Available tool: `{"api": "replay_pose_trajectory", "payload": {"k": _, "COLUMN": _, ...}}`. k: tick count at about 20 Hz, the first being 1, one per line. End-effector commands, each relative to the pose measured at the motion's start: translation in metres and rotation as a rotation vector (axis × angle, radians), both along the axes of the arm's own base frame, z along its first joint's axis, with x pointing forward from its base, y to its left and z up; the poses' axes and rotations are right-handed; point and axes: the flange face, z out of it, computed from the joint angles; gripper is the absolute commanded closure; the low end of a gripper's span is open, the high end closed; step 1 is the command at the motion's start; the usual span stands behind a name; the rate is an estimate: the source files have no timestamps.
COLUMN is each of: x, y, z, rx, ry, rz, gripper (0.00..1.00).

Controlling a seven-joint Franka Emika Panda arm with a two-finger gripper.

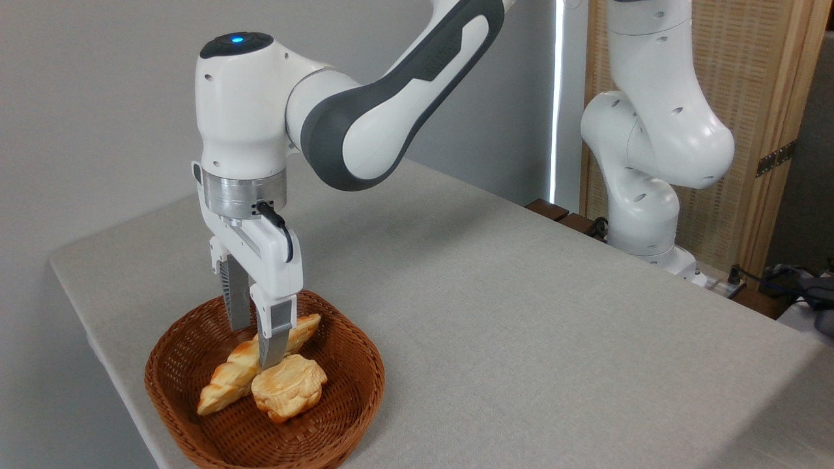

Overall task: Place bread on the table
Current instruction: 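Close the gripper on the elongated bread roll inside the basket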

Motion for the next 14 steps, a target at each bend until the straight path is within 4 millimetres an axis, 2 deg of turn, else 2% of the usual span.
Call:
{"api": "replay_pose_trajectory", "payload": {"k": 1, "x": 0.0007, "y": -0.0015, "z": 0.0014, "rx": 0.011, "ry": -0.019, "rz": -0.024, "gripper": 0.65}}
{"api": "replay_pose_trajectory", "payload": {"k": 3, "x": 0.0007, "y": -0.0015, "z": 0.0014, "rx": 0.011, "ry": -0.019, "rz": -0.024, "gripper": 0.74}}
{"api": "replay_pose_trajectory", "payload": {"k": 5, "x": 0.0007, "y": -0.0015, "z": 0.0014, "rx": 0.011, "ry": -0.019, "rz": -0.024, "gripper": 0.78}}
{"api": "replay_pose_trajectory", "payload": {"k": 13, "x": 0.0003, "y": 0.0011, "z": 0.0077, "rx": 0.000, "ry": -0.026, "rz": -0.005, "gripper": 0.80}}
{"api": "replay_pose_trajectory", "payload": {"k": 14, "x": -0.0001, "y": 0.0021, "z": 0.0106, "rx": -0.001, "ry": -0.030, "rz": -0.002, "gripper": 0.83}}
